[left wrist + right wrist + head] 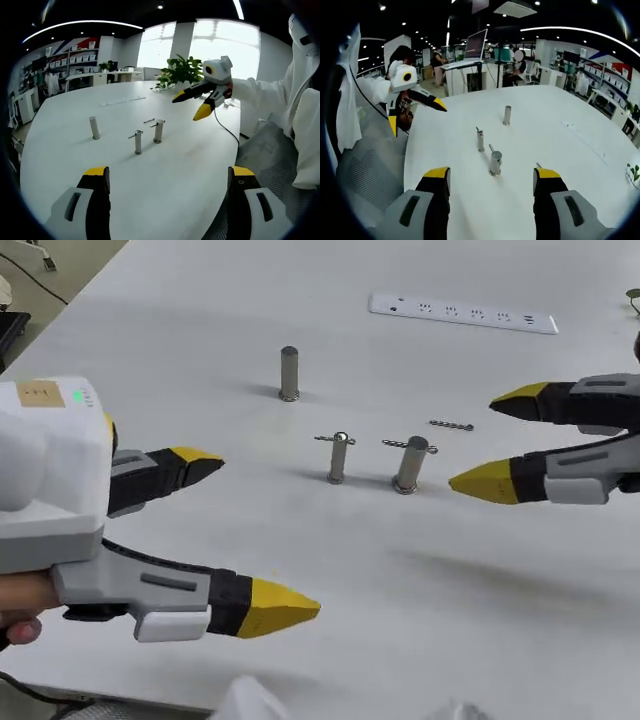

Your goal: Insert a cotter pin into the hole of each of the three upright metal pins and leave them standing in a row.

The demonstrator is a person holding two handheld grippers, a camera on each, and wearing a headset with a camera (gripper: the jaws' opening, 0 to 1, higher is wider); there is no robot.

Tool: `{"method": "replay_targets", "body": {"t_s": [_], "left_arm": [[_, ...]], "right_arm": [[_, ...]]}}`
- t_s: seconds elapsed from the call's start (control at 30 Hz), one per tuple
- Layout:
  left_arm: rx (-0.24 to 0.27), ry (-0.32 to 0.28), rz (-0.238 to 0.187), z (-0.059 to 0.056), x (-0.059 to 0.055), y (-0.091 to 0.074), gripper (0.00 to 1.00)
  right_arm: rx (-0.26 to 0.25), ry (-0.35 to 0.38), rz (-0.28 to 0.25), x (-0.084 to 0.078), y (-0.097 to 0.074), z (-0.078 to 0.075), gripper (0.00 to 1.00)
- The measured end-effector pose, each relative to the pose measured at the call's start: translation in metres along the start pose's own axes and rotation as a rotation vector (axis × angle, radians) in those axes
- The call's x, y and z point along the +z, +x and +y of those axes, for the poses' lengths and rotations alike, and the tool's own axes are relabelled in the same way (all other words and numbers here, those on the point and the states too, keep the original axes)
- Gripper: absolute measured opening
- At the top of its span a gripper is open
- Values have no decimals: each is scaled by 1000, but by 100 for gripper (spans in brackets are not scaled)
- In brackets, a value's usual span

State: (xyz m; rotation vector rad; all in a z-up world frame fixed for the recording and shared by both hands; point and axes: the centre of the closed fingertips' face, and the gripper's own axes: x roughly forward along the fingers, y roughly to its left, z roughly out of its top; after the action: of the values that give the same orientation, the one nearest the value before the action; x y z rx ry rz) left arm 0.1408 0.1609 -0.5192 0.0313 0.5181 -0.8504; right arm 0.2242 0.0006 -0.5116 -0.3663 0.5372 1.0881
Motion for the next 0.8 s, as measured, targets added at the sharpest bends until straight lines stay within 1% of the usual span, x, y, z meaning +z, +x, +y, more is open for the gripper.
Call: {"method": "replay_targets", "body": {"t_s": [0.03, 0.07, 0.1, 0.17, 0.23, 0.3, 0.37, 0.4, 0.47, 0.5, 0.57, 0.63, 0.8], "left_arm": [[10, -2, -3, 2, 0, -1, 97], [16, -4, -4, 3, 1, -2, 97], [23, -8, -5, 4, 1, -4, 97], [26, -8, -4, 4, 0, -6, 97], [37, -11, 5, 5, -1, -7, 99], [31, -22, 7, 4, -2, -8, 99], [36, -29, 6, 4, -3, -8, 99], [37, -30, 6, 5, -4, -8, 99], [37, -39, 14, 4, -6, -8, 99], [38, -39, 16, 5, -7, -8, 99], [38, -39, 20, 4, -8, -7, 99], [37, -45, 20, 3, -10, -7, 99], [29, -47, 25, -3, -13, -6, 99]], "right_arm": [[-22, 27, -19, -2, -7, 1, 68], [-30, 44, -25, -4, -11, 2, 69], [-53, 79, -40, -6, -18, 3, 70], [-86, 118, -60, -10, -29, 6, 74], [-113, 145, -56, -17, -38, 8, 76], [-147, 179, -62, -24, -47, 9, 80], [-185, 225, -73, -31, -55, 9, 82], [-206, 262, -83, -36, -59, 8, 82], [-214, 314, -95, -42, -63, 10, 85], [-226, 341, -102, -47, -66, 11, 86], [-249, 356, -105, -53, -70, 12, 86], [-269, 372, -96, -61, -73, 15, 86], [-278, 402, -100, -68, -75, 24, 88]]}}
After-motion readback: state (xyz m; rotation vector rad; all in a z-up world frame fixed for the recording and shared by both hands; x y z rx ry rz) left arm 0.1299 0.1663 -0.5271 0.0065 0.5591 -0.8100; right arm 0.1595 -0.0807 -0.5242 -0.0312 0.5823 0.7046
